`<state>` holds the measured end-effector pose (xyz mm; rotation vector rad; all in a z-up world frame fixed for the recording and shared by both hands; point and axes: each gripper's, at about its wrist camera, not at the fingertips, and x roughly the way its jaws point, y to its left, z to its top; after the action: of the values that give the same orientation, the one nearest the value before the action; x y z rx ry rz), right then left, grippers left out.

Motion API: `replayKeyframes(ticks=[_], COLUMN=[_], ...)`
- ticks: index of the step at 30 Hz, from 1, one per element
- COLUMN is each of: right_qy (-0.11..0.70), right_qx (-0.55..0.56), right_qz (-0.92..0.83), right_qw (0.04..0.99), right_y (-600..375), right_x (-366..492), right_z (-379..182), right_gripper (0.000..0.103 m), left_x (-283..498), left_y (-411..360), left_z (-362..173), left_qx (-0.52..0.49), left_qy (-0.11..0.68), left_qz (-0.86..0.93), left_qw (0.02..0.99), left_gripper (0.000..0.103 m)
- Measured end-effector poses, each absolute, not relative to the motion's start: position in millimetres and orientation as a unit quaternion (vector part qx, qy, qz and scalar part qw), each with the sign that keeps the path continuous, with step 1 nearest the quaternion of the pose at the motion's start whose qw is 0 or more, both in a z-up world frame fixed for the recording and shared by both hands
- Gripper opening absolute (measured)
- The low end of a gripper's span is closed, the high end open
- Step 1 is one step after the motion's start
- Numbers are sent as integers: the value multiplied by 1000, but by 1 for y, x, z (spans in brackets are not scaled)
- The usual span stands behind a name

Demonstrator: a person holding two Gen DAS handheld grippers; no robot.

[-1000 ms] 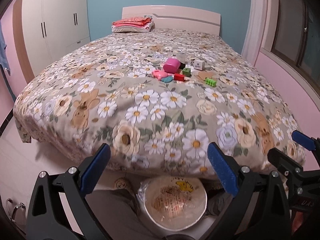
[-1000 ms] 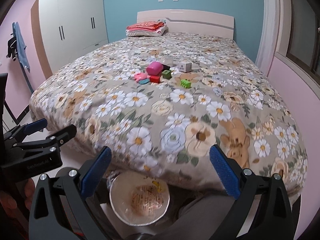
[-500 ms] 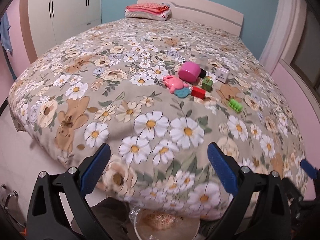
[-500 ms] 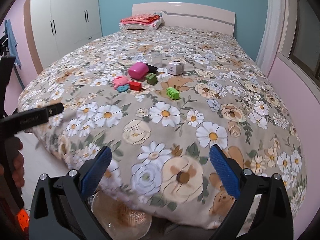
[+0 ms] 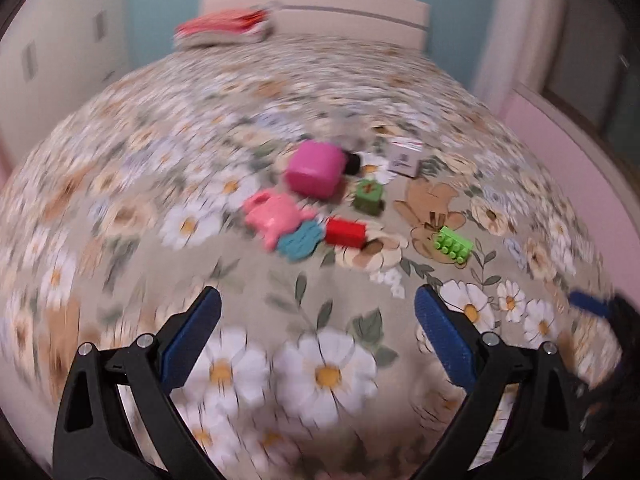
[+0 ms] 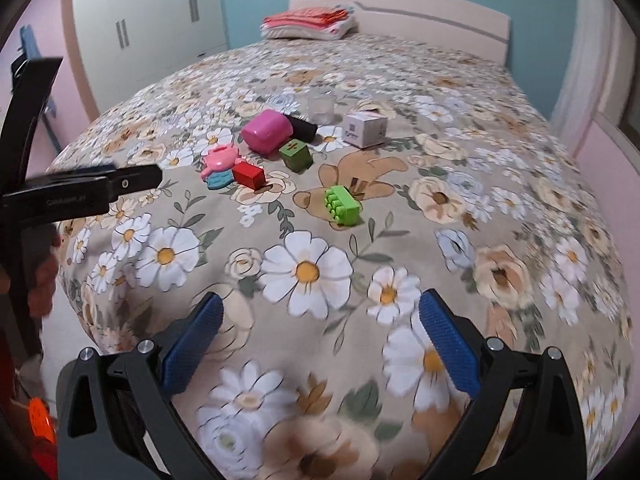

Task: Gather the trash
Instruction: 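Move both open tools over the bed toward the red block and green brick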

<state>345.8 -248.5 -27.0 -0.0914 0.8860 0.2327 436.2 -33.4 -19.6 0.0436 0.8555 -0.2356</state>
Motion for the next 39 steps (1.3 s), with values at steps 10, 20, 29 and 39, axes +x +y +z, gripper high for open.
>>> replayKeyframes(ticks=[10,20,29,39], right_qy=[465,493,488,485], right_qx=[-55,-71,-63,-52], right_qz=[157,171,177,171], right_qw=[869,850,852,856], right_y=[-260,-254,-245,-242], right_x=[427,470,493,494], right_z=[-64,-92,-98,-100], right_gripper=[100,100,100,100], left_x=[499,539,556,553], left_y=[-60,-82,-86,-83], left_z=[-47,-73,-100,-109], left_qx=[157,254,247,223], left_qy=[386,352,373,410], left_qz=[-290,-410,-442,-445], left_qw=[862,803,777,764], left_gripper=[95,95,63,49])
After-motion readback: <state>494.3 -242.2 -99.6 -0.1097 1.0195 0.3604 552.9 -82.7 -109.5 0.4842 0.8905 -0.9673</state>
